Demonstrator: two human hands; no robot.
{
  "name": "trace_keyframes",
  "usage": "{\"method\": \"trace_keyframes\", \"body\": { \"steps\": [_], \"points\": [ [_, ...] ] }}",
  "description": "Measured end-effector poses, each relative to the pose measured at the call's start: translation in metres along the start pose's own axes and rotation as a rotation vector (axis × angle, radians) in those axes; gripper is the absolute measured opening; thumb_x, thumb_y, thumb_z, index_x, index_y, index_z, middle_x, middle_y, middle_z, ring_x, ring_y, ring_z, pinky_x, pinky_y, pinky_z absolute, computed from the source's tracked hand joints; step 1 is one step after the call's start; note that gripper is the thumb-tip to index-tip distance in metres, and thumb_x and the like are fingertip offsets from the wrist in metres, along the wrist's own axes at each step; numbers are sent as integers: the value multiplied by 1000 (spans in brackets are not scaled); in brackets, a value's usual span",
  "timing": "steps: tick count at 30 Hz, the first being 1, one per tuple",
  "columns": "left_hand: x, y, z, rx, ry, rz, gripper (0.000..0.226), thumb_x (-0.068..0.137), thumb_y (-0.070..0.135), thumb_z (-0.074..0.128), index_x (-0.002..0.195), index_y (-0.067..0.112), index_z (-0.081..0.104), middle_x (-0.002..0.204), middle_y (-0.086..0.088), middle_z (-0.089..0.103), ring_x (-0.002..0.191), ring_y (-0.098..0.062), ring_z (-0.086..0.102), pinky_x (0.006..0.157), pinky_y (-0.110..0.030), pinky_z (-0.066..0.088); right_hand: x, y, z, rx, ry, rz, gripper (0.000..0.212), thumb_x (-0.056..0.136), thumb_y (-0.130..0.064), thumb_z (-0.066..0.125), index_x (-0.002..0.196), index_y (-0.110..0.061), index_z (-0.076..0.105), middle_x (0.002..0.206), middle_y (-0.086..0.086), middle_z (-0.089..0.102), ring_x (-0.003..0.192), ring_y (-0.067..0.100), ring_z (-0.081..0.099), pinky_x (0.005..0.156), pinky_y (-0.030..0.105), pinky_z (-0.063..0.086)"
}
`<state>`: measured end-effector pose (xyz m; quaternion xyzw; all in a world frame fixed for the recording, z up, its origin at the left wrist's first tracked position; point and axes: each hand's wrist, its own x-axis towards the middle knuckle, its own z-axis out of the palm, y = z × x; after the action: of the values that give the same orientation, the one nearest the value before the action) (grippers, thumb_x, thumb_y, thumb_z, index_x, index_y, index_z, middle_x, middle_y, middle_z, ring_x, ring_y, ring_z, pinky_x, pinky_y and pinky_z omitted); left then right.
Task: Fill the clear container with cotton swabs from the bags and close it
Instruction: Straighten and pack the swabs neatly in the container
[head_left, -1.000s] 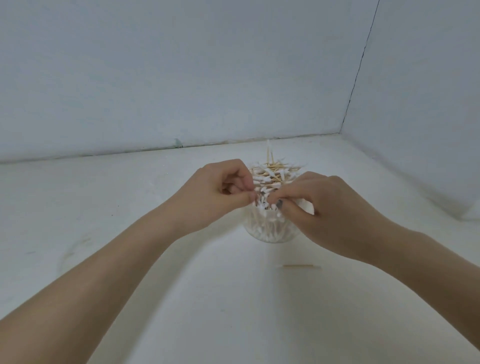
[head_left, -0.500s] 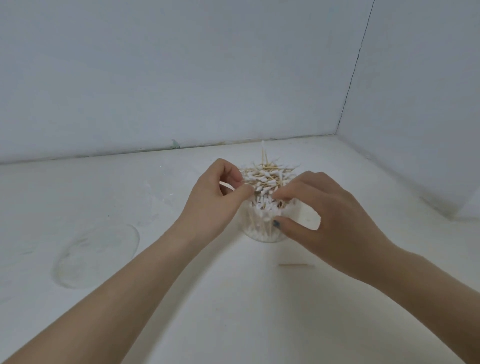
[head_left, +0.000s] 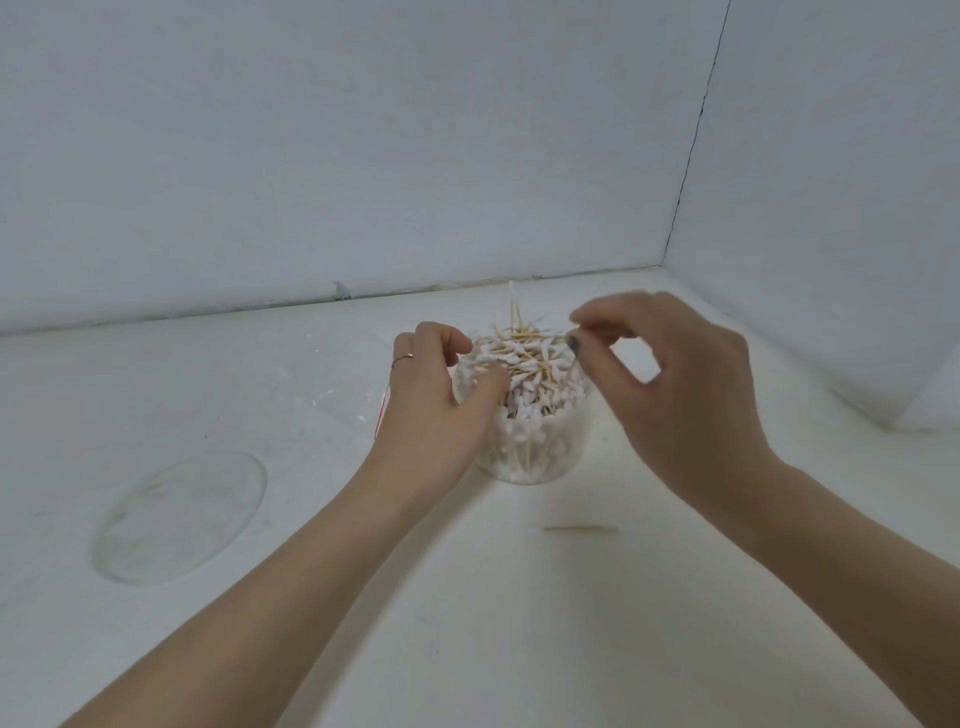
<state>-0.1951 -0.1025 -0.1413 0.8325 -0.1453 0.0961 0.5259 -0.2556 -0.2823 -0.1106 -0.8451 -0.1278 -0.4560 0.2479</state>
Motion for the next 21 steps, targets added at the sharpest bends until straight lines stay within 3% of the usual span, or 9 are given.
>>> {"method": "trace_keyframes", "body": {
  "steps": [3, 7, 10, 12, 16, 21],
  "points": [
    [1, 2, -1, 119, -20, 86, 26, 83, 47, 57, 104, 31, 56, 101, 14, 55, 97, -4, 52, 74, -30, 41, 8, 2, -3, 46, -168, 103, 9, 87, -15, 73, 93, -20, 68, 78, -12, 69, 76, -4, 62, 72, 6, 40],
    [1, 4, -5, 188, -42, 195, 7, 96, 37, 60, 102, 33, 59, 87, 14, 61, 91, -1, 49, 69, -17, 32, 4, 7, 4, 19, -343, 119, 9, 87, -22, 72, 84, -26, 65, 74, -15, 65, 78, 0, 60, 74, 9, 37],
    [4, 6, -7, 177, -47, 230, 4, 99, 31, 59, 98, 32, 62, 84, 14, 62, 86, -1, 50, 68, -15, 34, -8, 12, 10, 44, -343, 144, 12, 88, -30, 66, 78, -23, 67, 73, -13, 64, 80, 5, 58, 74, 16, 39],
    [8, 9, -9, 161, -43, 243, 7, 100, 28, 59, 95, 31, 64, 85, 13, 64, 83, -2, 52, 69, -20, 37, -16, 15, 12, 36, -339, 101, 26, 93, -37, 56, 77, -21, 69, 78, -12, 67, 84, 11, 57, 78, 23, 42],
    [11, 13, -11, 154, -63, 258, 2, 95, 31, 65, 95, 33, 65, 85, 13, 64, 83, -2, 51, 70, -22, 39, -28, 16, 12, 17, -330, -9, 33, 98, -32, 49, 85, -15, 74, 97, -10, 67, 97, 15, 56, 86, 24, 42],
    [17, 11, -11, 288, -91, 375, 8, 100, 27, 59, 93, 30, 63, 85, 13, 62, 81, -2, 52, 73, -27, 42, -18, 17, 7, 68, -243, 89, 16, 96, -24, 59, 104, -21, 72, 104, -12, 61, 100, 7, 56, 86, 19, 42]
  ]
}}
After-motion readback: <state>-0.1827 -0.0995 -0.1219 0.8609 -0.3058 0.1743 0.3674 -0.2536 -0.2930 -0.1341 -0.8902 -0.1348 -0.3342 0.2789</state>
